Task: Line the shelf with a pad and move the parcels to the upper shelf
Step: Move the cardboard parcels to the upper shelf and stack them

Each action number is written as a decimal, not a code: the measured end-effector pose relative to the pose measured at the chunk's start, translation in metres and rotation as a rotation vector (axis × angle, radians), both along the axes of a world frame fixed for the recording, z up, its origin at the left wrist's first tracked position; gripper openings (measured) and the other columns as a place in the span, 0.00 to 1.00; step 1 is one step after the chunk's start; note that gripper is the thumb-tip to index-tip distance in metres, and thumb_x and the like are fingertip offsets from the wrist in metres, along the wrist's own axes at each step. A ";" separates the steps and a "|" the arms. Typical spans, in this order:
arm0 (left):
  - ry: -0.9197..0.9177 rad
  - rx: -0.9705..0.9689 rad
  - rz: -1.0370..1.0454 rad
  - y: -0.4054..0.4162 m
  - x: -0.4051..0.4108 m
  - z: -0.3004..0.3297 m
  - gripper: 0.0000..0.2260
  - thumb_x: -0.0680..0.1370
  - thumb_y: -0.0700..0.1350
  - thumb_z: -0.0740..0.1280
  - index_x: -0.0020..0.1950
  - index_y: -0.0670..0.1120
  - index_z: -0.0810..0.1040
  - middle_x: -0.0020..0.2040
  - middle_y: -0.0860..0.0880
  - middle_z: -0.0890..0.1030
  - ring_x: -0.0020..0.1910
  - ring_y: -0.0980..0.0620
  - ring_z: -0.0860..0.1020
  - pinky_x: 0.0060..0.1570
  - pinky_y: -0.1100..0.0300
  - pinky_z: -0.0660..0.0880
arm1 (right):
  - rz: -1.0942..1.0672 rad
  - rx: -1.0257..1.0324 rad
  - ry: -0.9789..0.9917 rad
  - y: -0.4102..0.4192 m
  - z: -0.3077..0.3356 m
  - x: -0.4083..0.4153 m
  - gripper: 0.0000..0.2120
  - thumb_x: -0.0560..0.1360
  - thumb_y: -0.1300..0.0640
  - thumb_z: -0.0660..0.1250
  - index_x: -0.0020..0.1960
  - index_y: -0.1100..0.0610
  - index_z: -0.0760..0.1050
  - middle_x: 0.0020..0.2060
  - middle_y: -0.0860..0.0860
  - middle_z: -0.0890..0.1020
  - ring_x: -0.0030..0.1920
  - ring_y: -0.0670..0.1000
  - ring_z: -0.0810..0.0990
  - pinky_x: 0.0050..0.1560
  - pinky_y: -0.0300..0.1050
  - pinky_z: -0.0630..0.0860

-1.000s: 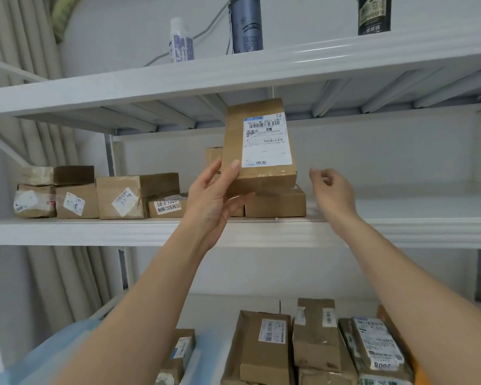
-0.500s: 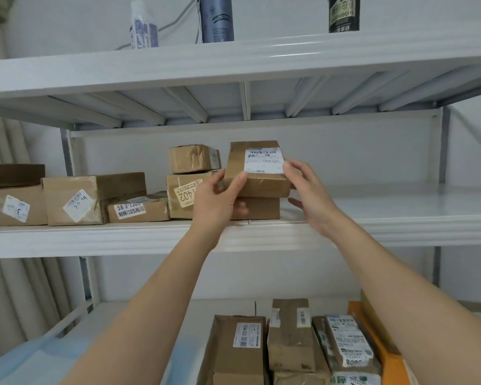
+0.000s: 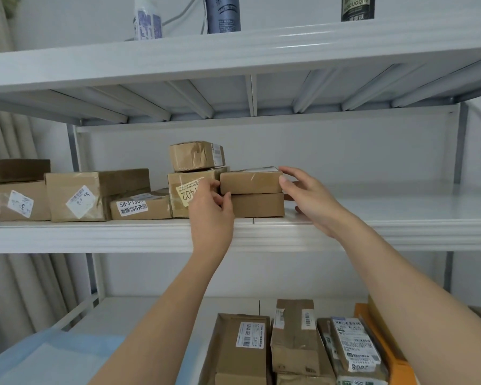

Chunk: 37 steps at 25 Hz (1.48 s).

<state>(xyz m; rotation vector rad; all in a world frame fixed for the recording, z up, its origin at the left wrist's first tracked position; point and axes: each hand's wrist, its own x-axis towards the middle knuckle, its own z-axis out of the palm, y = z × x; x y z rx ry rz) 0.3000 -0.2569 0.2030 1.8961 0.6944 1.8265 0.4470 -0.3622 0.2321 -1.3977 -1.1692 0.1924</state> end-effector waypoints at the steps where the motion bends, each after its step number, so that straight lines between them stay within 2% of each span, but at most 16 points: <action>1: 0.003 -0.008 0.002 -0.001 0.000 0.000 0.06 0.78 0.39 0.67 0.53 0.45 0.73 0.31 0.53 0.72 0.32 0.56 0.71 0.36 0.66 0.69 | -0.014 -0.003 -0.016 0.000 -0.001 0.000 0.17 0.81 0.47 0.60 0.70 0.44 0.69 0.52 0.44 0.80 0.54 0.43 0.78 0.46 0.33 0.70; 3: 0.012 -0.012 0.011 -0.001 0.000 -0.002 0.06 0.78 0.38 0.67 0.49 0.46 0.71 0.31 0.52 0.72 0.31 0.57 0.70 0.34 0.68 0.67 | -0.042 -0.003 -0.033 0.001 -0.001 0.001 0.17 0.81 0.47 0.59 0.69 0.45 0.70 0.55 0.47 0.80 0.56 0.46 0.78 0.47 0.36 0.71; 6: 0.019 -0.018 0.015 -0.002 -0.002 -0.005 0.04 0.77 0.38 0.67 0.46 0.45 0.73 0.32 0.53 0.72 0.31 0.57 0.70 0.35 0.65 0.70 | -0.106 0.033 -0.013 0.003 -0.003 0.000 0.14 0.82 0.45 0.55 0.61 0.47 0.74 0.56 0.47 0.79 0.58 0.49 0.77 0.57 0.43 0.72; 8: 0.009 -0.006 -0.006 -0.003 -0.004 -0.008 0.05 0.76 0.38 0.67 0.43 0.45 0.73 0.33 0.53 0.73 0.31 0.57 0.70 0.34 0.66 0.71 | -0.246 0.097 -0.039 0.005 -0.006 -0.003 0.17 0.82 0.45 0.53 0.58 0.53 0.76 0.53 0.50 0.81 0.57 0.52 0.78 0.60 0.48 0.72; 11: -0.081 -0.018 -0.071 -0.010 -0.010 -0.022 0.11 0.76 0.37 0.68 0.38 0.50 0.71 0.34 0.52 0.75 0.31 0.57 0.71 0.33 0.68 0.70 | -0.440 0.320 -0.061 0.005 -0.015 -0.010 0.18 0.83 0.51 0.54 0.50 0.61 0.78 0.45 0.53 0.83 0.50 0.52 0.80 0.57 0.52 0.75; 14: -0.180 -0.004 -0.195 -0.018 -0.020 -0.044 0.08 0.76 0.36 0.68 0.41 0.46 0.73 0.40 0.48 0.77 0.38 0.56 0.75 0.34 0.62 0.78 | -0.389 0.602 -0.026 -0.002 -0.035 -0.029 0.17 0.82 0.57 0.55 0.39 0.57 0.76 0.34 0.49 0.81 0.39 0.44 0.80 0.46 0.48 0.79; 17: -0.151 0.159 -0.205 -0.024 -0.031 -0.064 0.05 0.76 0.35 0.68 0.45 0.43 0.74 0.45 0.45 0.79 0.46 0.50 0.79 0.35 0.56 0.81 | -0.290 0.686 -0.013 -0.011 -0.066 -0.052 0.18 0.81 0.60 0.55 0.35 0.52 0.74 0.29 0.47 0.77 0.32 0.43 0.76 0.37 0.38 0.74; 21: -0.108 0.199 -0.172 -0.025 -0.046 -0.084 0.06 0.76 0.36 0.67 0.43 0.45 0.73 0.40 0.46 0.79 0.42 0.51 0.79 0.32 0.55 0.80 | -0.253 0.684 0.057 -0.010 -0.107 -0.064 0.17 0.80 0.61 0.56 0.35 0.53 0.74 0.27 0.45 0.75 0.30 0.43 0.74 0.35 0.40 0.72; 26: 0.015 0.114 -0.150 -0.007 -0.063 -0.118 0.10 0.76 0.36 0.67 0.39 0.47 0.71 0.36 0.53 0.76 0.37 0.56 0.76 0.32 0.58 0.75 | -0.278 0.536 0.142 0.004 -0.151 -0.075 0.17 0.79 0.60 0.57 0.34 0.53 0.74 0.25 0.45 0.74 0.29 0.44 0.73 0.34 0.42 0.71; 28: 0.085 0.032 -0.172 0.000 -0.065 -0.134 0.11 0.76 0.36 0.68 0.38 0.49 0.70 0.35 0.53 0.75 0.36 0.56 0.76 0.34 0.55 0.77 | -0.295 0.429 0.167 0.008 -0.167 -0.075 0.17 0.79 0.62 0.57 0.34 0.53 0.75 0.26 0.46 0.75 0.30 0.45 0.74 0.36 0.45 0.72; 30: 0.159 -0.100 -0.213 0.009 -0.064 -0.153 0.13 0.76 0.37 0.68 0.37 0.52 0.70 0.35 0.53 0.75 0.35 0.54 0.77 0.35 0.48 0.80 | -0.322 0.282 0.178 0.011 -0.184 -0.072 0.16 0.80 0.62 0.58 0.37 0.53 0.76 0.30 0.48 0.77 0.32 0.45 0.75 0.39 0.46 0.74; 32: 0.259 -0.240 -0.260 0.017 -0.058 -0.170 0.12 0.76 0.38 0.68 0.37 0.51 0.70 0.36 0.51 0.77 0.36 0.47 0.80 0.37 0.43 0.80 | -0.345 0.120 0.186 0.015 -0.199 -0.064 0.12 0.80 0.62 0.59 0.42 0.53 0.77 0.35 0.49 0.80 0.36 0.47 0.77 0.44 0.50 0.78; 35: 0.435 -0.387 -0.327 0.026 -0.046 -0.189 0.07 0.77 0.38 0.67 0.40 0.46 0.75 0.39 0.49 0.79 0.37 0.45 0.81 0.43 0.43 0.81 | -0.332 -0.150 0.177 0.023 -0.213 -0.046 0.09 0.79 0.63 0.61 0.47 0.52 0.77 0.43 0.48 0.81 0.47 0.50 0.80 0.57 0.52 0.79; 37: 0.489 -0.487 -0.354 0.030 -0.035 -0.203 0.06 0.77 0.37 0.66 0.41 0.44 0.77 0.38 0.48 0.79 0.37 0.46 0.80 0.46 0.43 0.81 | -0.277 -0.298 0.171 0.030 -0.223 -0.038 0.10 0.79 0.63 0.61 0.49 0.51 0.78 0.47 0.47 0.81 0.52 0.51 0.81 0.61 0.51 0.77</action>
